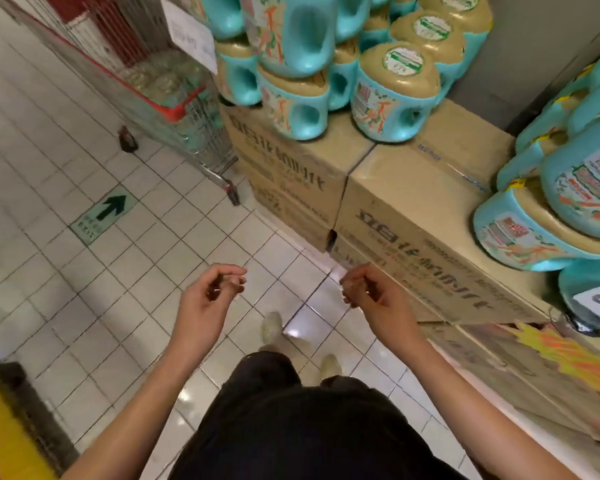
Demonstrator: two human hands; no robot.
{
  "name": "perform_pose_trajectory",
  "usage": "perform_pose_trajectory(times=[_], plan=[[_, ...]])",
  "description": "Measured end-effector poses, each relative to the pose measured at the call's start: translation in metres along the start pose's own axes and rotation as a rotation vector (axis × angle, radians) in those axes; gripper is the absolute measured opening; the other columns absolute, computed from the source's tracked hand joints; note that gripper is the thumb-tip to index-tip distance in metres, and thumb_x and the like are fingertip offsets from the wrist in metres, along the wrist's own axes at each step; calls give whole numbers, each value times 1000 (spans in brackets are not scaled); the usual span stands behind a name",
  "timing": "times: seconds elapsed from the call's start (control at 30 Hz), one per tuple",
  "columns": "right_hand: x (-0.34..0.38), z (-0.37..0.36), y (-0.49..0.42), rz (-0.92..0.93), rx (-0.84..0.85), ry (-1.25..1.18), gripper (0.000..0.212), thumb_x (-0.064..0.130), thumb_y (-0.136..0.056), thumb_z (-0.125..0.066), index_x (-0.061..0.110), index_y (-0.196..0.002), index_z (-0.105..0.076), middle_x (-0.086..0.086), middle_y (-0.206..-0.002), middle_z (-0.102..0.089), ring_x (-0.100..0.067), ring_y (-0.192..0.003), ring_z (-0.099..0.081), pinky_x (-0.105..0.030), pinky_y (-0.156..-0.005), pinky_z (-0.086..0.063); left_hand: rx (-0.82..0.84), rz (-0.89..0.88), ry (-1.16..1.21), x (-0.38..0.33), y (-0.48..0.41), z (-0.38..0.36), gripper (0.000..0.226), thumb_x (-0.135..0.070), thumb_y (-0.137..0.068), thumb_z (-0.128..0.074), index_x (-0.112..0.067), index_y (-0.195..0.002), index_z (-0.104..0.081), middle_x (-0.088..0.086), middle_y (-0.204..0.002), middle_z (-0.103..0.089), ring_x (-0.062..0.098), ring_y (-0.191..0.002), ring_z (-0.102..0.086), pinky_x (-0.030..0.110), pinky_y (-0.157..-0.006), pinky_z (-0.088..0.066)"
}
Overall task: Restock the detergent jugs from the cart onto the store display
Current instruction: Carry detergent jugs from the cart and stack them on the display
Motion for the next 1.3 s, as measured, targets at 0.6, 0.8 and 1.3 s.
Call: perform_pose_trajectory(times=[0.6, 0.8, 1.3], plan=[[42, -350, -81, -1, 503, 216, 25, 1, -101, -61, 22, -95, -71, -1, -86, -72, -27, -79, -69, -32, -77, -58, -523, 264, 122, 159, 97, 323, 27, 2, -106, -48, -14, -113, -69, 1, -94, -74, 15, -89, -71, 18, -80, -55], [54, -385, -132, -67, 456, 241, 27, 0, -102, -60, 22, -93, -72, -6, -83, -71, -25, -79, -69, -24, -76, -57, -498, 231, 158, 168, 10, 386, 28, -5, -105, -53, -26, -115, -68, 0, -100, -75, 18, -93, -73, 25, -80, -57], [150, -574, -437, -13, 499, 297, 12, 12, -102, -64, 20, -97, -71, -14, -85, -69, -35, -83, -67, -54, -86, -57, -539, 257, 79, 165, -255, 574, 27, -4, -105, -54, -24, -112, -70, 0, -98, -74, 16, -93, -73, 16, -80, -55]])
Point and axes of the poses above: each hand's wrist, its own y-axis away from the middle knuckle, its own z-axis out of the back of the hand, x = y × z, the point moved 9 cm from there along -y, towards the middle knuckle
